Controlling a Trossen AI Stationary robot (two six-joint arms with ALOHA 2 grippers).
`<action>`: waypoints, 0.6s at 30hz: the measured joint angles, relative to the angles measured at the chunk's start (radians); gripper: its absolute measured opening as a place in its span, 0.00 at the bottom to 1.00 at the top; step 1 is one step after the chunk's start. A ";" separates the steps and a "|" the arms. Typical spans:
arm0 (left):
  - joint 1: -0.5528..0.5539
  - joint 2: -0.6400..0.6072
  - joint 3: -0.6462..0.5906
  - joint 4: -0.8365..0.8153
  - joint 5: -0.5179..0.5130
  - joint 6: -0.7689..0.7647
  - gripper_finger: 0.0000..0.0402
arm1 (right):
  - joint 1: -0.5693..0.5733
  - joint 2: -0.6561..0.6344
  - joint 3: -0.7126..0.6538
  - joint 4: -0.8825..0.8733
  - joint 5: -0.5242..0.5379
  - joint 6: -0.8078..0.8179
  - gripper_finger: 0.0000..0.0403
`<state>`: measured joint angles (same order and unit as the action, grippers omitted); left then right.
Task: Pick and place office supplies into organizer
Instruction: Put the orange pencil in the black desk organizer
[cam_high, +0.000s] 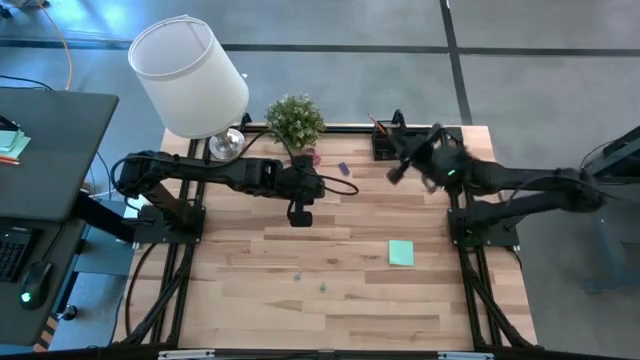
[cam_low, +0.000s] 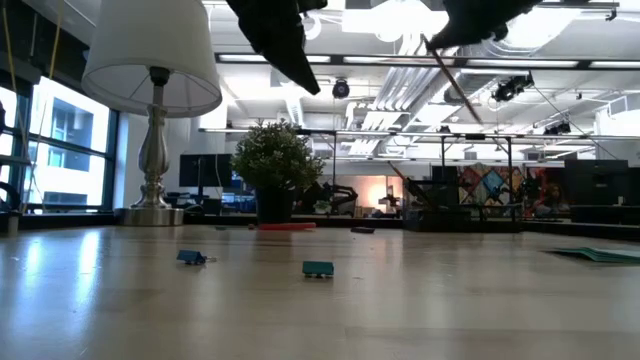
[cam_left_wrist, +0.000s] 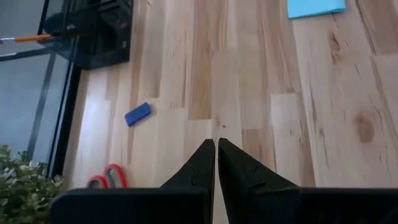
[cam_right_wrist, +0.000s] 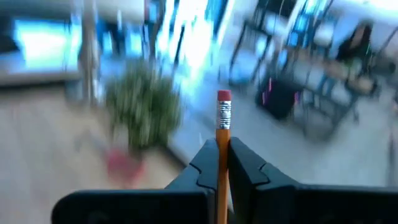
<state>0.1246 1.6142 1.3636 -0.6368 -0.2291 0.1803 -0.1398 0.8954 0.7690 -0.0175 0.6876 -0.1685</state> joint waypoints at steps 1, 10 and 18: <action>0.000 0.000 0.000 0.000 0.000 0.004 0.02 | -0.040 -0.016 -0.028 0.090 -0.040 -0.039 0.00; 0.000 0.000 0.000 0.007 0.000 0.033 0.02 | -0.420 0.078 -0.181 0.506 -0.417 -0.075 0.00; 0.000 0.000 0.000 0.038 0.008 0.051 0.02 | -0.659 0.346 -0.181 0.793 -0.679 -0.004 0.00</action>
<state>0.1246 1.6142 1.3636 -0.5983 -0.2207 0.2310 -0.7988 1.2414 0.5877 0.7758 0.0083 -0.1724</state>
